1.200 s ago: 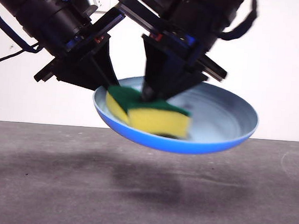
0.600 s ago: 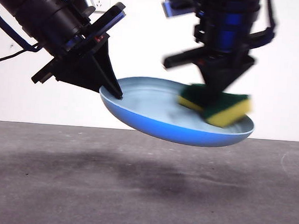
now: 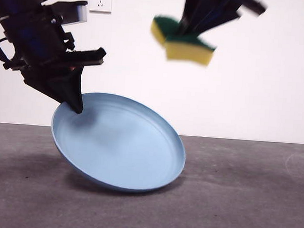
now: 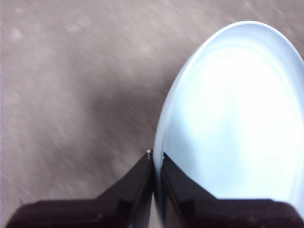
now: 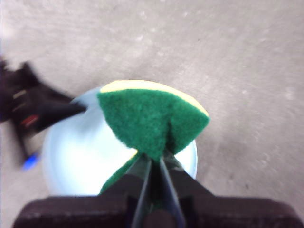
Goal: Pick up the plate,pick up the cloth,clean the plate with the cloth
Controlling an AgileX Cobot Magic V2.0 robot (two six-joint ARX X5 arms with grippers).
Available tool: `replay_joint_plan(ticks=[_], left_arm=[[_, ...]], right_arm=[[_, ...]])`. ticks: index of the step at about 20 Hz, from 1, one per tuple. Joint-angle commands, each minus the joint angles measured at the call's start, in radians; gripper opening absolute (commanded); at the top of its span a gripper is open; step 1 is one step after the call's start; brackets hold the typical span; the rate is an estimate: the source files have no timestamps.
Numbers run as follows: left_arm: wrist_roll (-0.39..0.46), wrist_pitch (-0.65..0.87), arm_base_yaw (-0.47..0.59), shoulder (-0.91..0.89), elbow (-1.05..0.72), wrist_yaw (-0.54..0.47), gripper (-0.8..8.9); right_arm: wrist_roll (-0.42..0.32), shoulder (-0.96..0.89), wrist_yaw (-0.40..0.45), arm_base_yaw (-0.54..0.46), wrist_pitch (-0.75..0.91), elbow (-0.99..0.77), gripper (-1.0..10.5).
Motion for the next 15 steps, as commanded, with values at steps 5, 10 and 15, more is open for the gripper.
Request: replay_joint_plan(ticks=[5, 10, 15], left_arm=[[0.031, 0.058, 0.122, 0.195, 0.001, -0.001, -0.03], [0.029, 0.06, 0.159, 0.232, 0.001, 0.001, 3.15], [-0.027, 0.058, 0.154, 0.161, 0.003, 0.076, 4.41]], right_arm=[[0.003, -0.212, 0.017, 0.002, -0.157, -0.013, -0.2], [0.007, -0.276, 0.175, 0.002, -0.302, -0.013, -0.2], [0.011, -0.229, 0.318, -0.004, -0.297, -0.013, -0.2]])
